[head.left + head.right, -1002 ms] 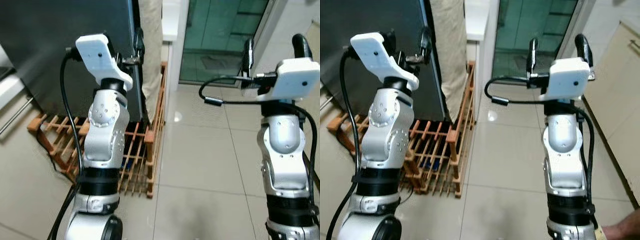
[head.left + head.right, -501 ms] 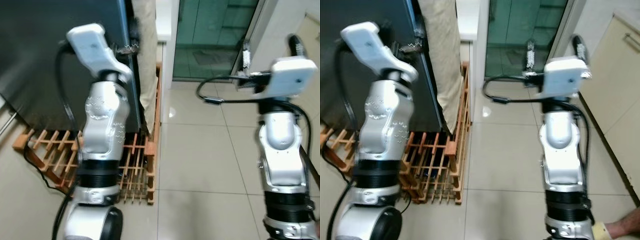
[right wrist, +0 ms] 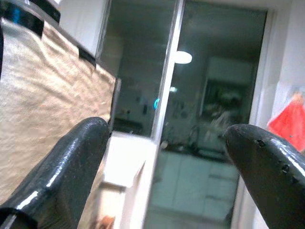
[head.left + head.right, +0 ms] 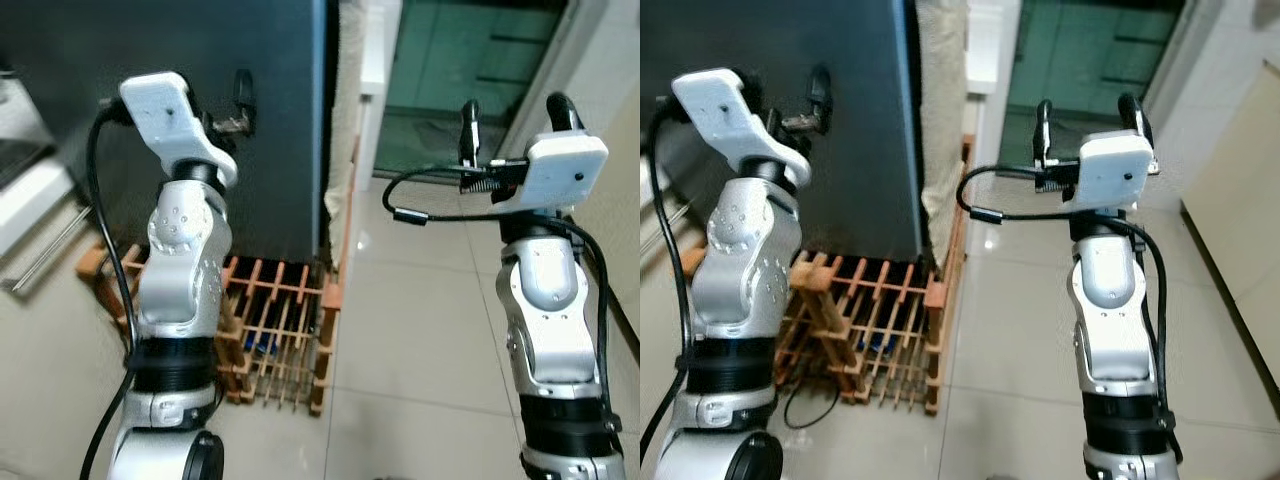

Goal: Restocking fridge

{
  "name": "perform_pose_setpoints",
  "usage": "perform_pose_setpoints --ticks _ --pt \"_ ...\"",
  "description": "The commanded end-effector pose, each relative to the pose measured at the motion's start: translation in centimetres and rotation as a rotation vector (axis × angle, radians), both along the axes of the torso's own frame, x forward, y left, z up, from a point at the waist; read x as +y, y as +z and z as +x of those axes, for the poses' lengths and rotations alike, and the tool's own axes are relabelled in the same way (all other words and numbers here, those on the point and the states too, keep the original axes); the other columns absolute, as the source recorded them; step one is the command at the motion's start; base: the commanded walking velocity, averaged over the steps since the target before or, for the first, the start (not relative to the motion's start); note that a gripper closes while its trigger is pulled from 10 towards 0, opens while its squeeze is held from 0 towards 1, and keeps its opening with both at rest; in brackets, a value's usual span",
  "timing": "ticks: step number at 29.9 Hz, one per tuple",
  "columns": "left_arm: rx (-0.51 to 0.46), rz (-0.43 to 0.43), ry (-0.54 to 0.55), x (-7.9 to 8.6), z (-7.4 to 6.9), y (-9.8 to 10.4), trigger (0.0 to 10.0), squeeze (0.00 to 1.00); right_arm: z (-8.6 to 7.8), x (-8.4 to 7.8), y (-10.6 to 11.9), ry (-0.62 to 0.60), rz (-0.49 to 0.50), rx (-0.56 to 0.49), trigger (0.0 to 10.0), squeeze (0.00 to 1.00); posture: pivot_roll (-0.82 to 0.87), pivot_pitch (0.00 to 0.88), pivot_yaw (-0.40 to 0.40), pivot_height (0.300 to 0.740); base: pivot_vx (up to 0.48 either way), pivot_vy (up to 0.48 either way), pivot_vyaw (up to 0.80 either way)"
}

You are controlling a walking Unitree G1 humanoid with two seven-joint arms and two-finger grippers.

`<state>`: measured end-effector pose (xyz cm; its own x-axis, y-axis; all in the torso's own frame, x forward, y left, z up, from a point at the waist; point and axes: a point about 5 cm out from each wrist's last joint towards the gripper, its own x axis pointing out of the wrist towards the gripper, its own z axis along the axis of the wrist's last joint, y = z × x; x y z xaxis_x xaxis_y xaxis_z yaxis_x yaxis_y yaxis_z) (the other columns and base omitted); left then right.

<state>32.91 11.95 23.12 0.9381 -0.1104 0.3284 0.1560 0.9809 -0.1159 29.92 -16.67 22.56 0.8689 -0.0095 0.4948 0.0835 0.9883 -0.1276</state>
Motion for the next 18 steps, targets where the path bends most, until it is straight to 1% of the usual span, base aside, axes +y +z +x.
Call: perform_pose_setpoints --ticks 1,3,4,5,6,9,13,14,15,16,18 --pt "0.005 0.040 -0.077 -1.5 -0.1 0.1 10.0 0.00 0.4 -1.1 -1.7 -0.019 0.041 0.099 10.0 0.04 -0.12 0.022 0.030 0.740 0.000 0.000 0.00" --pt "0.033 0.052 -0.093 -1.9 -0.1 -0.7 10.0 0.00 0.6 -1.6 -3.2 -0.031 0.056 0.175 10.0 0.04 -0.13 0.031 0.032 0.740 0.000 0.000 0.00" --pt "0.033 0.052 -0.093 -1.9 -0.1 -0.7 10.0 0.00 0.6 -1.6 -3.2 -0.031 0.056 0.175 10.0 0.04 -0.13 0.031 0.032 0.740 0.000 0.000 0.00" --pt "0.049 0.054 -0.091 -2.0 -0.2 -1.0 10.0 0.00 0.5 -1.9 -3.7 -0.042 0.056 0.193 10.0 0.04 -0.13 0.036 0.031 0.740 0.000 -0.480 0.00" --pt "0.080 0.039 -0.075 -2.0 0.0 -1.6 10.0 0.00 0.2 -1.9 -3.9 -0.042 0.040 0.204 10.0 0.04 -0.13 0.043 0.032 0.740 0.000 -0.480 0.00" --pt "0.096 0.047 -0.058 -2.0 0.2 -1.9 10.0 0.00 -0.1 -1.8 -4.2 -0.038 0.027 0.214 10.0 0.04 -0.14 0.050 0.026 0.740 0.000 -0.471 0.00" --pt "0.105 0.047 -0.046 -2.2 0.6 -1.9 10.0 0.00 -0.1 -1.8 -4.3 -0.033 0.014 0.218 10.0 0.04 -0.14 0.044 0.027 0.740 0.000 -0.464 0.00" --pt "0.107 0.035 -0.037 -2.1 0.7 -1.9 10.0 0.00 -0.1 -1.8 -4.3 -0.033 0.011 0.217 10.0 0.04 -0.14 0.044 0.028 0.740 0.000 -0.259 0.00" --pt "0.116 0.052 -0.018 -2.0 1.0 -1.8 10.0 0.00 0.0 -1.8 -4.3 -0.033 0.010 0.217 10.0 0.04 -0.14 0.043 0.029 0.740 0.000 0.000 0.00" --pt "0.116 0.052 -0.018 -2.0 1.0 -1.8 10.0 0.00 0.0 -1.8 -4.3 -0.033 0.010 0.217 10.0 0.04 -0.14 0.043 0.029 0.740 0.000 0.000 0.00" --pt "0.132 0.029 -0.011 -1.9 1.5 -1.8 10.0 0.00 0.0 -1.6 -4.0 -0.030 0.000 0.202 10.0 0.04 -0.15 0.043 0.032 0.740 0.000 0.000 0.00"
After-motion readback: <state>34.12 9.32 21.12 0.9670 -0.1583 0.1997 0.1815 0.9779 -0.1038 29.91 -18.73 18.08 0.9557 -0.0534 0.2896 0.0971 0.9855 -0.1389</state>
